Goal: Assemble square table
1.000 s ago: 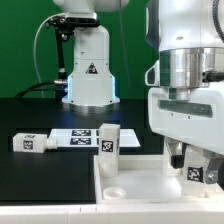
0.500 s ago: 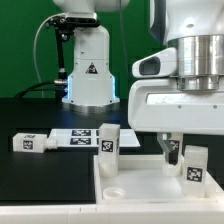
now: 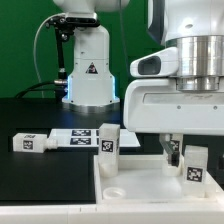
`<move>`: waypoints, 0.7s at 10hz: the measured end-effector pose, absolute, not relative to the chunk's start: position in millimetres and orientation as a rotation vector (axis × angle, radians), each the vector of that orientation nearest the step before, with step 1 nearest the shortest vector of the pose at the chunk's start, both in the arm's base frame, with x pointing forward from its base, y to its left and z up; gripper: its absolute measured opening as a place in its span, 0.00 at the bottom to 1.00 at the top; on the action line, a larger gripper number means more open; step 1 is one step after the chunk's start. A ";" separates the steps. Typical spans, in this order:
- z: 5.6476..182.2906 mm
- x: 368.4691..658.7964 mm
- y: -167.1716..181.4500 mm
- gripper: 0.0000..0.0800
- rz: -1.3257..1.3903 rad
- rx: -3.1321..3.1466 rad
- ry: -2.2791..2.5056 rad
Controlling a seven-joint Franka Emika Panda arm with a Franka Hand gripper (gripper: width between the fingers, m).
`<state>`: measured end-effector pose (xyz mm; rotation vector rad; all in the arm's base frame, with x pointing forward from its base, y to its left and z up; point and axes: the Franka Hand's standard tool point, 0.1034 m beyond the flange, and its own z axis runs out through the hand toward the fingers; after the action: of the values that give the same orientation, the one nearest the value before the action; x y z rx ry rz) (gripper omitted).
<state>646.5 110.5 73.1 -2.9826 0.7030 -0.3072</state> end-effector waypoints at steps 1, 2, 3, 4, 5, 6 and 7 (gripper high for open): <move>73.0 646.4 110.1 0.55 -0.306 -2.977 0.724; 72.5 646.3 106.6 0.36 -0.304 -2.958 0.797; 72.4 646.0 105.8 0.36 -0.297 -2.917 0.919; 72.4 644.7 103.4 0.36 -0.287 -2.822 1.154; 72.5 642.9 102.3 0.36 -0.285 -2.720 1.359; 72.6 641.8 101.3 0.36 -0.285 -2.629 1.517; 73.5 640.8 101.4 0.36 -0.261 -2.544 1.655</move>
Offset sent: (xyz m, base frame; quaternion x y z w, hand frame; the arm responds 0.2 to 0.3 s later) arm 0.0031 -0.0003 0.0136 -0.0265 0.0269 0.2349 0.9713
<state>640.8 101.4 73.5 -2.5442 1.6552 -0.2607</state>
